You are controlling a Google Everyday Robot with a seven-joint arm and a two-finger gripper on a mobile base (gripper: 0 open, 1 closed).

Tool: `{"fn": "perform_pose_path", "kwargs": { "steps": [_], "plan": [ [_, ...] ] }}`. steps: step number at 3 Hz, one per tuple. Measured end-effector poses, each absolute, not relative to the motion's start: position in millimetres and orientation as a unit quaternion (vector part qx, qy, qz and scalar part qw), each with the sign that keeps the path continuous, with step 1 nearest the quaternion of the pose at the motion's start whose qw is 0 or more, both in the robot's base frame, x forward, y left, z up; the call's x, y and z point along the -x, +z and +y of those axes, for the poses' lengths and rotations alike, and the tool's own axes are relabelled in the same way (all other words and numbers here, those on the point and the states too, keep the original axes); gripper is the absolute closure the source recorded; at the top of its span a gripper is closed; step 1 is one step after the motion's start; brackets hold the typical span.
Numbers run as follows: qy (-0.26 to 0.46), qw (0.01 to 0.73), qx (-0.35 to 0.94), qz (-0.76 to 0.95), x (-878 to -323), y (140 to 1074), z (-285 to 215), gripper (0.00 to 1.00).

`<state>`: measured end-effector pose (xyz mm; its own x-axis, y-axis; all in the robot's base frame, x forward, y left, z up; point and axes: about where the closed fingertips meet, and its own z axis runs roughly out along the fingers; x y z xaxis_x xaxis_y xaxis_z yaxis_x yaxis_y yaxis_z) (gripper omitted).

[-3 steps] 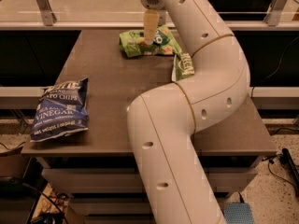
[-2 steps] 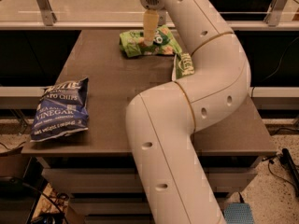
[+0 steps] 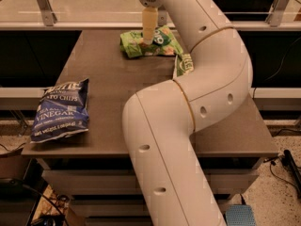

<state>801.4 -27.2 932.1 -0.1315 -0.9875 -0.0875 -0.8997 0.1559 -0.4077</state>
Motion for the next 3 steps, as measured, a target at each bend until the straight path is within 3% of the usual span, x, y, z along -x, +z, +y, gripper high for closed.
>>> {"fn": "perform_pose_path", "kwargs": {
  "steps": [3],
  "plan": [
    [-0.095,0.158,0.622,0.761,-785,929,-18,0.0]
  ]
}}
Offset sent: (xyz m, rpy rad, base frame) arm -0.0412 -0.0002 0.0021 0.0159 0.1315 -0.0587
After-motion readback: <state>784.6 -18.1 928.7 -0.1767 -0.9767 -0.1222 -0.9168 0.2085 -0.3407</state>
